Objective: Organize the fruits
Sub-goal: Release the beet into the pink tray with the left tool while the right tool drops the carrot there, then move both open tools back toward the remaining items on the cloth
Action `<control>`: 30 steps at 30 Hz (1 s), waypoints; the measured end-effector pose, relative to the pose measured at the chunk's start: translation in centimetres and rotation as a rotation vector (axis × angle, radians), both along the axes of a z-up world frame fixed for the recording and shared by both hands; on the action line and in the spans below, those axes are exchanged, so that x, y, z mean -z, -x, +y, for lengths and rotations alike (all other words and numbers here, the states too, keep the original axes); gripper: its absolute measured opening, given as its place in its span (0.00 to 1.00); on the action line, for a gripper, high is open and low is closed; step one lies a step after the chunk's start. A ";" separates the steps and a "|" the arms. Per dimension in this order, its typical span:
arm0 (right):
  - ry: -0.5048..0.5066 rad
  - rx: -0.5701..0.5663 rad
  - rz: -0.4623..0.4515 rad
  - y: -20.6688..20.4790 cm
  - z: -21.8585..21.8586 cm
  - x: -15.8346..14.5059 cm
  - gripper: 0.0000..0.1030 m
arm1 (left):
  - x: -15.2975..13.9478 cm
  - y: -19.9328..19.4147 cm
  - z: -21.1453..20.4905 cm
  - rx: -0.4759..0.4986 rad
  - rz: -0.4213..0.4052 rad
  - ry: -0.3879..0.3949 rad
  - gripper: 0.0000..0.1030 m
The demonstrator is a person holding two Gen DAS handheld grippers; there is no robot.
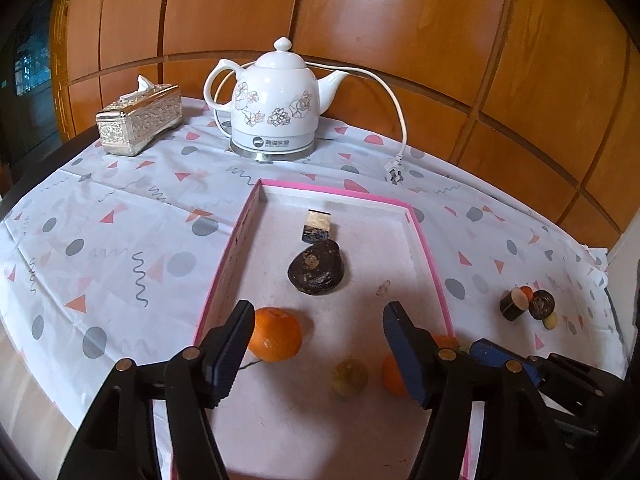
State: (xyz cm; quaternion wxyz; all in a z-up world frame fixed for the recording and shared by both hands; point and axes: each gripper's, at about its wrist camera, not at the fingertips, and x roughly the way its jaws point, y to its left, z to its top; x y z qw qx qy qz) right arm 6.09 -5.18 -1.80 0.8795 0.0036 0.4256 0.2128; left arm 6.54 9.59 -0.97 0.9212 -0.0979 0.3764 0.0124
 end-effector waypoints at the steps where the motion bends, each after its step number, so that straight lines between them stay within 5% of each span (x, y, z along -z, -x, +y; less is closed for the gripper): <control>1: -0.002 0.004 -0.002 0.1 -0.2 -0.1 0.24 | 0.0 0.1 -0.1 0.003 0.001 -0.001 0.66; 13: 0.009 0.070 -0.028 1.4 -2.1 -0.3 0.25 | -0.2 1.0 -1.9 0.049 -0.004 -0.006 0.66; 30: -0.017 0.293 0.014 2.2 -10.5 1.4 0.27 | -0.3 1.5 -6.6 0.189 -0.006 -0.037 0.67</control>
